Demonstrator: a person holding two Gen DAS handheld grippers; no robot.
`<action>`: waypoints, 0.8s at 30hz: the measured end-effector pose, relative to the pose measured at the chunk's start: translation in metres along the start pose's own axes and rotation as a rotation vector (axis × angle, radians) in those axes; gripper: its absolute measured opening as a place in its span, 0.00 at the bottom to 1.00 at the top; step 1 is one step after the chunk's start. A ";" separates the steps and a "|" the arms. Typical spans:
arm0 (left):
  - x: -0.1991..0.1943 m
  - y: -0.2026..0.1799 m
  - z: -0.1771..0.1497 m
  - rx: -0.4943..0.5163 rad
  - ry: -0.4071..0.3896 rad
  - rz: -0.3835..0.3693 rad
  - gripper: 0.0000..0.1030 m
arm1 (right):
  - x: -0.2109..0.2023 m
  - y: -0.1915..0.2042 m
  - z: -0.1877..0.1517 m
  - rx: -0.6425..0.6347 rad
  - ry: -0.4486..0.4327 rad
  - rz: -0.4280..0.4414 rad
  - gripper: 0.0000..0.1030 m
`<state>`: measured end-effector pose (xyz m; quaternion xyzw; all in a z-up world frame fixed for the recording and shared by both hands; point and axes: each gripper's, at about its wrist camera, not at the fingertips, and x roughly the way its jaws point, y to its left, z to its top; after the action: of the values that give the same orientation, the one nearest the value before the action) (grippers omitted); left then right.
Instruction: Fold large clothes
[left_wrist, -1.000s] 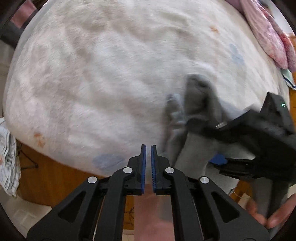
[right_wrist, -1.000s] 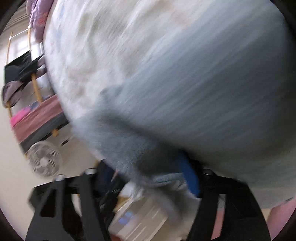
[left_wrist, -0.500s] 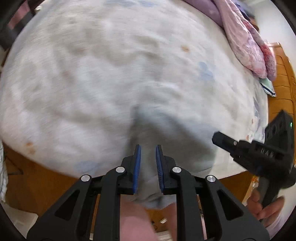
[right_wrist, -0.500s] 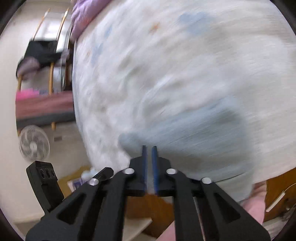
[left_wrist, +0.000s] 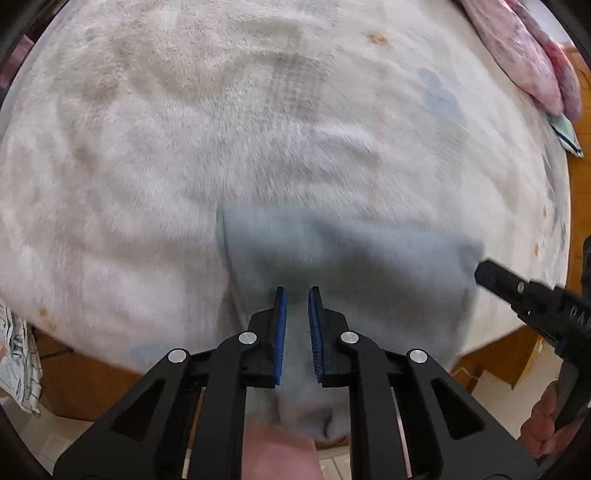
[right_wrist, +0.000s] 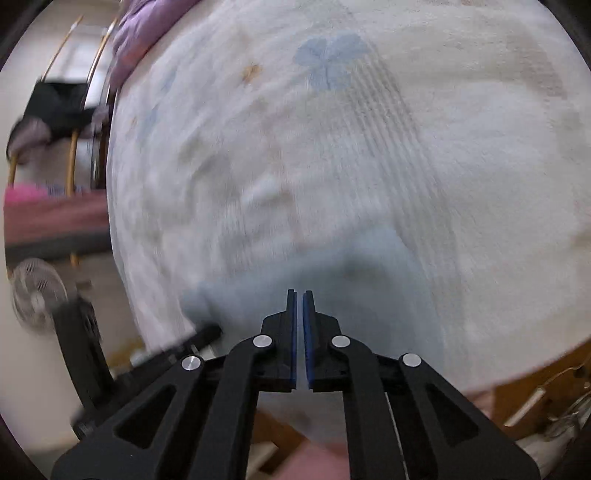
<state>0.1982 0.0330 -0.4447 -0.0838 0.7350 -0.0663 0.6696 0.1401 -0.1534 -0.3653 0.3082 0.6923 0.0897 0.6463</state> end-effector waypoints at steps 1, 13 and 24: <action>-0.002 -0.002 -0.010 0.005 0.003 0.011 0.14 | -0.003 -0.006 -0.013 -0.002 0.024 0.003 0.05; 0.036 0.001 -0.069 -0.021 0.123 0.061 0.48 | -0.007 -0.065 -0.077 0.206 0.133 0.004 0.69; 0.042 0.026 -0.010 0.000 0.077 -0.173 0.82 | 0.008 -0.038 -0.014 -0.215 0.108 -0.003 0.91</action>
<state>0.1832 0.0498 -0.4898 -0.1445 0.7502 -0.1270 0.6326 0.1157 -0.1753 -0.3896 0.2306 0.7129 0.1791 0.6375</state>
